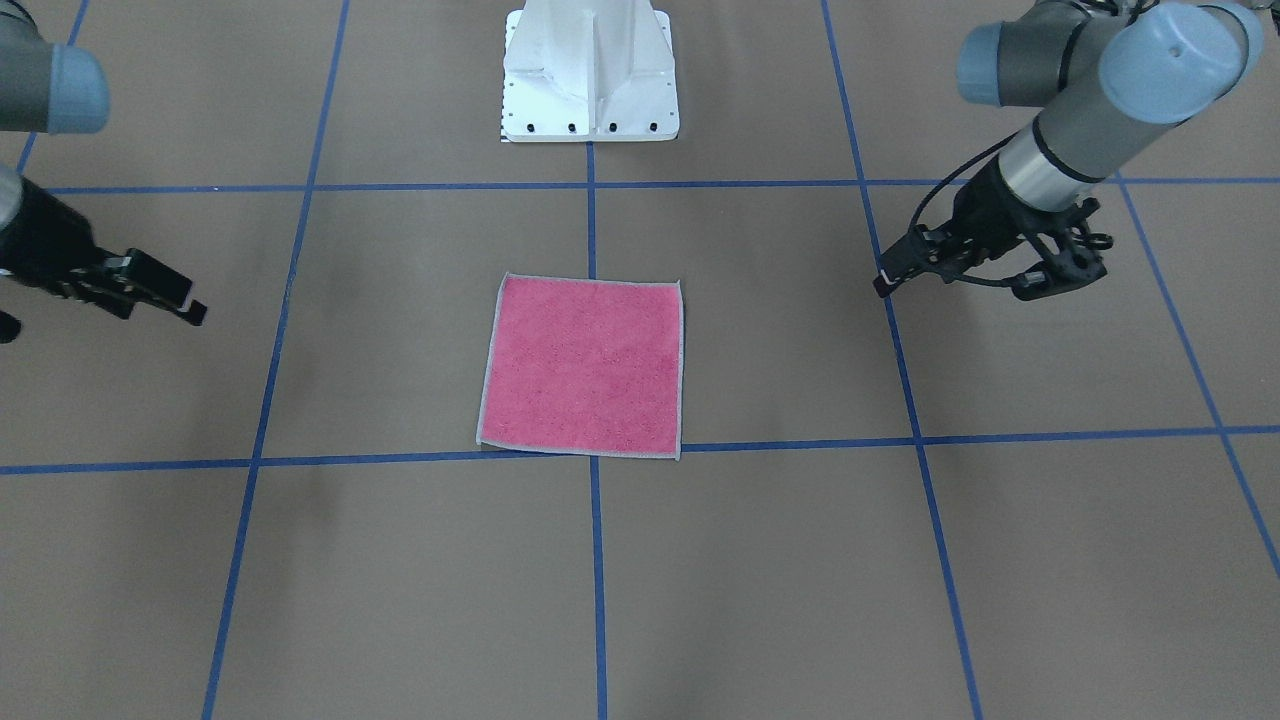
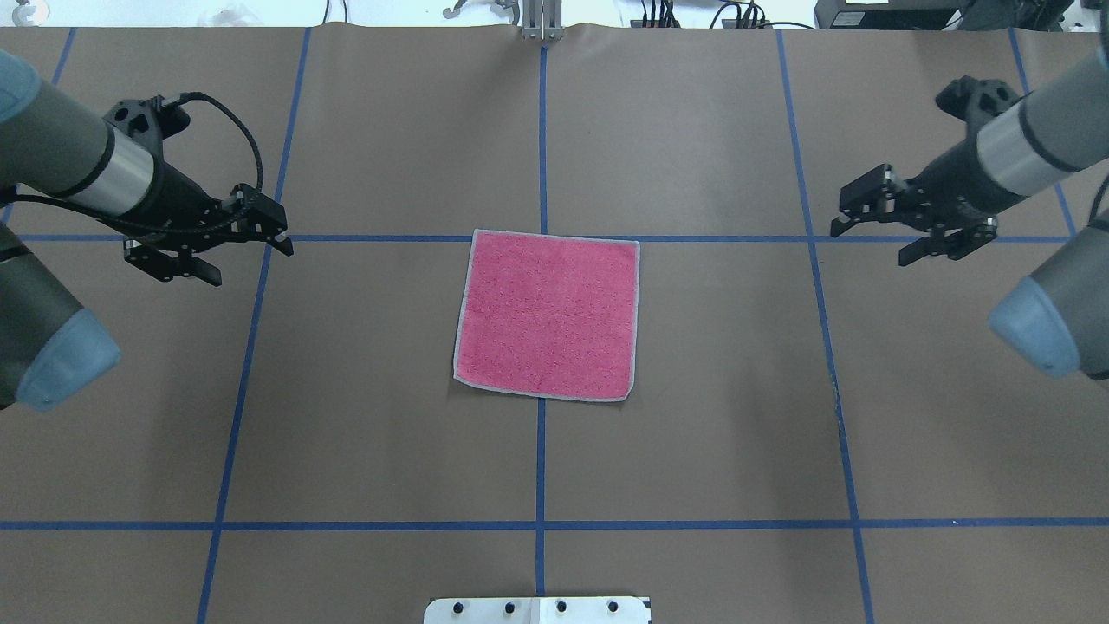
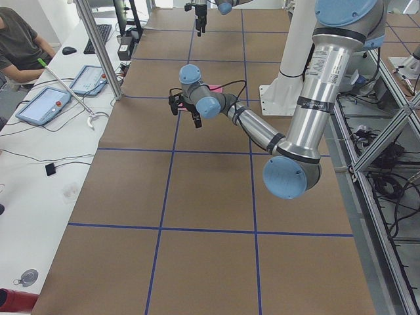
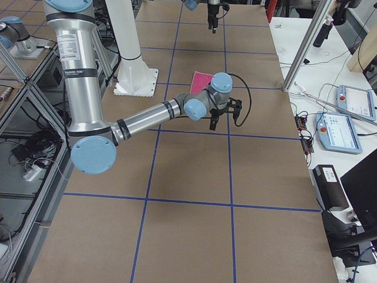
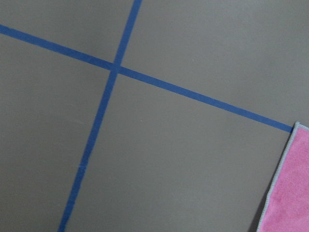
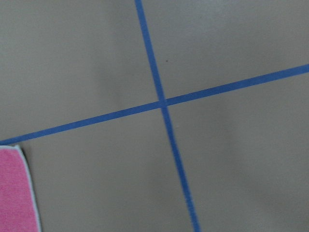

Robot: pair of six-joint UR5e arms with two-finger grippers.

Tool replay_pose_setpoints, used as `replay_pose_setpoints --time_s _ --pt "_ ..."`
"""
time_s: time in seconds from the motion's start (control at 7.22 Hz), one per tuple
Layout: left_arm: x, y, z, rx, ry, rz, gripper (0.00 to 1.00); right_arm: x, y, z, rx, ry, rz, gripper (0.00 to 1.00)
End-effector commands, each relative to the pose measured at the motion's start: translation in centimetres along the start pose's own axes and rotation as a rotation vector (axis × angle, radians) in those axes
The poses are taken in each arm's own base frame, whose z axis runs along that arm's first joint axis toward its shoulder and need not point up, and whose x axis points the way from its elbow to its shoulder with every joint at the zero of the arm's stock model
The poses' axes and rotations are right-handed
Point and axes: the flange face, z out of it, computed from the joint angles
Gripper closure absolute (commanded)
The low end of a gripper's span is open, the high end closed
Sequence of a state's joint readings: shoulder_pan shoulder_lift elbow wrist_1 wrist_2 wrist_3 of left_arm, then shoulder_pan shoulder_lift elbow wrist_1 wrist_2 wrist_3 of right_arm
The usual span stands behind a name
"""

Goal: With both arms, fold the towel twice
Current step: 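Move both grippers toward the near corners of the pink towel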

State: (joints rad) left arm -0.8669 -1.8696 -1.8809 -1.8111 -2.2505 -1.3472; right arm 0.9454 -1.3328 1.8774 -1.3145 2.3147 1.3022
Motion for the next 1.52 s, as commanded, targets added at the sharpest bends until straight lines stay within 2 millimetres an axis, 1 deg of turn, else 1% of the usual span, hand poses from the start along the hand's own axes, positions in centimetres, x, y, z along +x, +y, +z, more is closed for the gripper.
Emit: replay_pose_setpoints --time_s 0.0,0.14,0.28,0.42,0.55,0.69,0.83,0.97,1.25,1.39 --pt "2.4 2.1 1.9 -0.004 -0.001 -0.006 0.0 -8.3 6.7 4.1 0.014 -0.027 0.142 0.0" --pt "3.2 2.6 2.2 -0.008 0.002 -0.014 0.0 -9.3 9.5 6.0 0.005 -0.019 0.201 0.0" --pt "3.9 3.4 3.1 -0.01 -0.001 -0.02 0.0 -10.6 13.2 8.6 0.031 -0.013 0.252 0.0" --pt "4.2 3.7 3.4 -0.009 -0.001 -0.024 0.0 -12.7 17.3 11.2 0.073 -0.026 0.283 0.01" --pt "4.2 3.7 3.4 -0.009 -0.001 -0.025 0.0 -12.9 20.0 13.7 0.098 -0.016 0.353 0.02" --pt "4.3 3.8 3.4 -0.011 -0.001 -0.024 0.0 -13.7 20.2 14.3 0.094 -0.016 0.393 0.09" --pt "4.3 3.8 3.4 -0.011 -0.001 -0.026 0.0 -13.7 20.6 15.6 0.093 0.002 0.398 0.13" --pt "4.3 3.8 3.5 -0.012 -0.003 -0.025 0.0 -13.5 20.4 16.4 0.095 0.017 0.416 0.18" --pt "4.3 3.9 3.5 -0.012 -0.002 -0.025 0.0 -14.1 20.2 18.6 0.099 0.045 0.444 0.19" --pt "4.2 3.8 3.5 -0.012 -0.003 -0.026 0.0 -14.2 20.3 19.2 0.1 0.053 0.442 0.23"
